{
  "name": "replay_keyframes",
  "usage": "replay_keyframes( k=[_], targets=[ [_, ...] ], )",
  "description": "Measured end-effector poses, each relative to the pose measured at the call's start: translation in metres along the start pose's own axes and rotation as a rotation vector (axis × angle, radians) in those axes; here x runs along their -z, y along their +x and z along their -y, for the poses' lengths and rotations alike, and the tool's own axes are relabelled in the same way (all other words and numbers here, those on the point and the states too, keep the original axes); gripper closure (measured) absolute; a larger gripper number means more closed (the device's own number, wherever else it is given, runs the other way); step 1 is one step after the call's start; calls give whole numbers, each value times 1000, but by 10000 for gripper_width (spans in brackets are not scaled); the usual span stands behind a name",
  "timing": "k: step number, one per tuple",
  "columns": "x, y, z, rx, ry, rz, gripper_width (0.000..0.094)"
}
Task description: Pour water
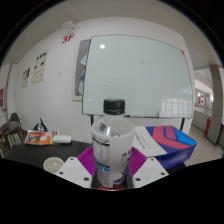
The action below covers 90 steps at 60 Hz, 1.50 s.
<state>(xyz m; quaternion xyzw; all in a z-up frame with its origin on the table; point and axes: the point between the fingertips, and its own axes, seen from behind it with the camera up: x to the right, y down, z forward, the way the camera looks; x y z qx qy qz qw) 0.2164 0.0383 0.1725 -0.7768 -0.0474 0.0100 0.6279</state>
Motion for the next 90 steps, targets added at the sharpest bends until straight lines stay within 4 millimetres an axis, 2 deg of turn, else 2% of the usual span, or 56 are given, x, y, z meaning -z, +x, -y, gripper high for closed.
replay_keyframes(
  k=[2,10,18,19,24,32,36,39,43,50,55,67,78,85,90],
  targets=[
    [-3,-5,-14,2,-12,-3,549],
    [-22,-4,-66,-29,-65,8,549],
    [-24,-2,-108,-17,-126,10,545],
    [-24,-2,-102,-14,-88,11,542],
    [-22,-1,-104,2,-76,16,525],
    [-22,1,-108,7,-117,20,365],
    [-19,2,-118,43,-178,8,68],
    [-12,1,-120,32,-203,9,108],
    [1,-1,-112,7,-212,24,86],
    [33,0,-92,20,-210,2,98],
    [66,0,-78,20,-210,-27,97],
    [170,-11,-47,-4,-211,-138,92],
    [267,-43,-41,26,-233,-185,91],
    [310,-59,-45,40,-250,-191,93],
    [331,-67,-51,30,-263,-194,91]
  ],
)
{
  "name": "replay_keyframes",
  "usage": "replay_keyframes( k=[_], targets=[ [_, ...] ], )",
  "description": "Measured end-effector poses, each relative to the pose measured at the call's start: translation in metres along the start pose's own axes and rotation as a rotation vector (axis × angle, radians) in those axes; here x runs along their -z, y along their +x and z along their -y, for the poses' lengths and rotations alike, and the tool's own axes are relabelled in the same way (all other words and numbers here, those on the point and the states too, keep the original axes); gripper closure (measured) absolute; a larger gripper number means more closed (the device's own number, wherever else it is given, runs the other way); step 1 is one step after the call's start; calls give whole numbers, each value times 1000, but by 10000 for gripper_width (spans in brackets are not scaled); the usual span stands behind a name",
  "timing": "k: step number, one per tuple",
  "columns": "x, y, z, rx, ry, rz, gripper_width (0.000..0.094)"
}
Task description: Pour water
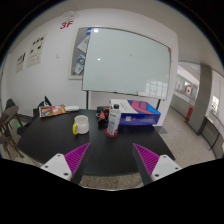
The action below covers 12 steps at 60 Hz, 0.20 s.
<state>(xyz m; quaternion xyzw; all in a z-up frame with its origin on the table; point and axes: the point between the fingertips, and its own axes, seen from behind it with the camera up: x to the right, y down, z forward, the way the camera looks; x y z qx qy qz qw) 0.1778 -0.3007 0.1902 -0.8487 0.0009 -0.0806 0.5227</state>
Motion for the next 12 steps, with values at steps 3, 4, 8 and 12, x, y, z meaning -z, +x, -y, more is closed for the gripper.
replay_keyframes(
  k=[3,4,8,12],
  targets=[
    [8,0,-4,1,-1,-11,90],
    [10,0,-4,1,0,-12,91],
    [18,-1,-6,1,0,-7,92],
    [22,-4,-5,-4,5,-7,93]
  ],
)
